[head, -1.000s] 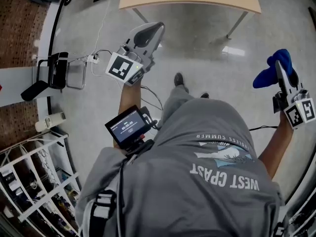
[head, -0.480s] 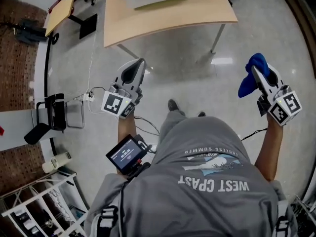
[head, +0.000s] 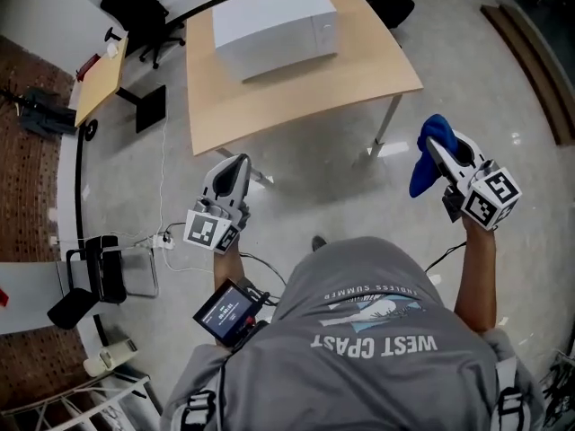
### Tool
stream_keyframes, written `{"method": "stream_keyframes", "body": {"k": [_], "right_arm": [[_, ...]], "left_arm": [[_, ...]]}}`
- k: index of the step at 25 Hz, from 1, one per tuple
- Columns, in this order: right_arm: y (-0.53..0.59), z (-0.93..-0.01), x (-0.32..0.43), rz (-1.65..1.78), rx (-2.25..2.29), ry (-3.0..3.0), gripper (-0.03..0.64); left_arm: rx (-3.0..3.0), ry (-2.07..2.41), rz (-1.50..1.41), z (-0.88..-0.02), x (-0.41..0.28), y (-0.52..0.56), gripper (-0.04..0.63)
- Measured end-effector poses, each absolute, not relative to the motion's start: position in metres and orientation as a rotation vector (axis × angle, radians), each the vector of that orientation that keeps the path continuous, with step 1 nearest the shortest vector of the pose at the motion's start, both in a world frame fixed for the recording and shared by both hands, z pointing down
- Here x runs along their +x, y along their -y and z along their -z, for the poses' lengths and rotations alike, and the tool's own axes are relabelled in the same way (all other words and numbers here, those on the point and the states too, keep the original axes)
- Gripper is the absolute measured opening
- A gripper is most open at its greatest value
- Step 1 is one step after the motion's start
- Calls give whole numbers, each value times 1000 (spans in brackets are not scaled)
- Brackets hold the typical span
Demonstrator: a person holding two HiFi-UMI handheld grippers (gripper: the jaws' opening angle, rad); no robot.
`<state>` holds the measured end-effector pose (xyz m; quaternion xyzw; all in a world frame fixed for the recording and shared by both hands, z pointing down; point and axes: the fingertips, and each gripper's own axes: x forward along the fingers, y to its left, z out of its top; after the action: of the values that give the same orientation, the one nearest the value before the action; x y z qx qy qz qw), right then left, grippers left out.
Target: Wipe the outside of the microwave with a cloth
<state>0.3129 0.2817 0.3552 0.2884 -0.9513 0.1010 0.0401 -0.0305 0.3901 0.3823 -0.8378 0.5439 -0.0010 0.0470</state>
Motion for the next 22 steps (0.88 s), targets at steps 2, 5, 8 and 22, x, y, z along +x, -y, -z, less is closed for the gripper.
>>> {"method": "stream_keyframes", "body": {"k": [2,5,8,22], "right_arm": [[-266,-359,282,-314,903,2913,89],[-254,-363,245,-333,921,2902,89],[-243,-371,225,-352,916,2891,89],[-112,-408,138,-447,801,2873,89]], "left_arm": [[-2560,-1653,-10,-387,-59,-374,23],[-2569,-1641,-28,-390,-91,-363,23],[-2563,-1648,-61,-397,-109,-353,23],[-2523,-1822,-23,-406,-166,-283,23]]}}
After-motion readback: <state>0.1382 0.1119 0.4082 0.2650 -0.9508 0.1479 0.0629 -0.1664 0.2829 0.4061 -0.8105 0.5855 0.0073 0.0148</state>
